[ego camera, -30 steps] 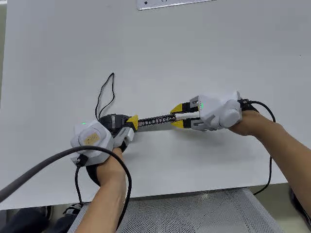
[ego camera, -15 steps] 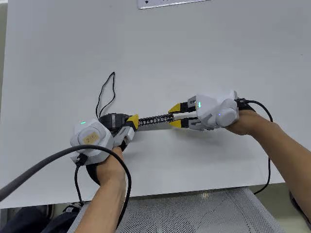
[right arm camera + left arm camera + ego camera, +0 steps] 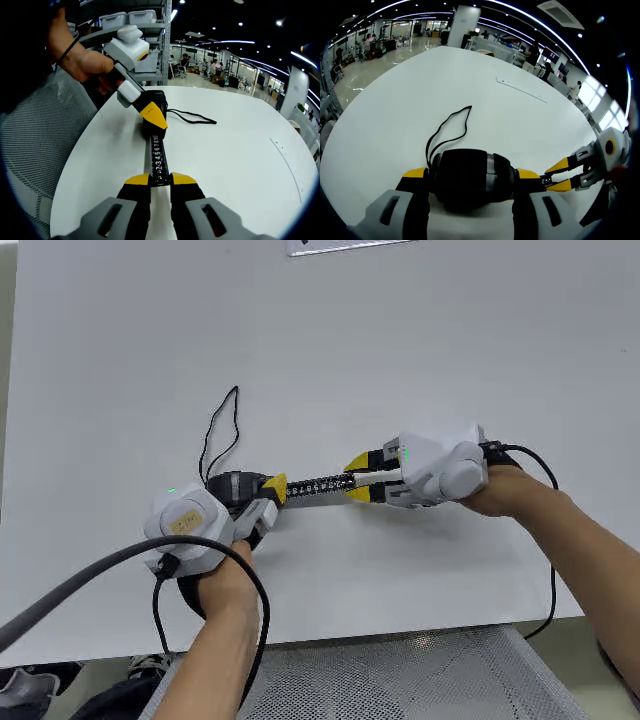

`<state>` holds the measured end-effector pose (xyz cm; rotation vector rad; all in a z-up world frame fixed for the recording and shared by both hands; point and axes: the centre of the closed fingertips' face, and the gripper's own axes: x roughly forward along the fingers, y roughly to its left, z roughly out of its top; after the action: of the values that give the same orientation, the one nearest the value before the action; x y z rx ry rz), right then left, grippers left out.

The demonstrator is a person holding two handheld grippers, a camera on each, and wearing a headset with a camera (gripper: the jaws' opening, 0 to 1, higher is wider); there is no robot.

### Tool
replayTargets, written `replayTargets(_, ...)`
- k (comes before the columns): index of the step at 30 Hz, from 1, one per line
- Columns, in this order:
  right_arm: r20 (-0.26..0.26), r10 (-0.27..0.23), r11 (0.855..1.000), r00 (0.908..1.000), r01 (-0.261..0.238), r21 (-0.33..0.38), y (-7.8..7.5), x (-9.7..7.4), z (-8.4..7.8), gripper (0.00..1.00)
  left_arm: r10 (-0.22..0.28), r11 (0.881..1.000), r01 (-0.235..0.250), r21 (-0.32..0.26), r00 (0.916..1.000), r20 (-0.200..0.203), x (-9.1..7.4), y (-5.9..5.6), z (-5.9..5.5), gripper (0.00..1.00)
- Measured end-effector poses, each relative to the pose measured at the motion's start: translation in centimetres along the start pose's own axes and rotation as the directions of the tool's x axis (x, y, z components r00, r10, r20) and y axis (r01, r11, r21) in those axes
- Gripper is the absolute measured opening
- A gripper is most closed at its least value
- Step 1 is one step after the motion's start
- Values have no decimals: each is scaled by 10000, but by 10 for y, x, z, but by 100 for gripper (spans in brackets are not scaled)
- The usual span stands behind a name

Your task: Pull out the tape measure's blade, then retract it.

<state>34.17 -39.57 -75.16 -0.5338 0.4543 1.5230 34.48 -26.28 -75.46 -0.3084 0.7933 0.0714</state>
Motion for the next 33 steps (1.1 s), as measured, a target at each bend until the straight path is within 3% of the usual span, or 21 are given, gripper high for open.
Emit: replayTargets(33, 195, 230, 9997, 9995, -231, 83, 3, 19, 11, 12, -212, 9997, 211, -123, 9998, -45, -1, 1, -1, 64)
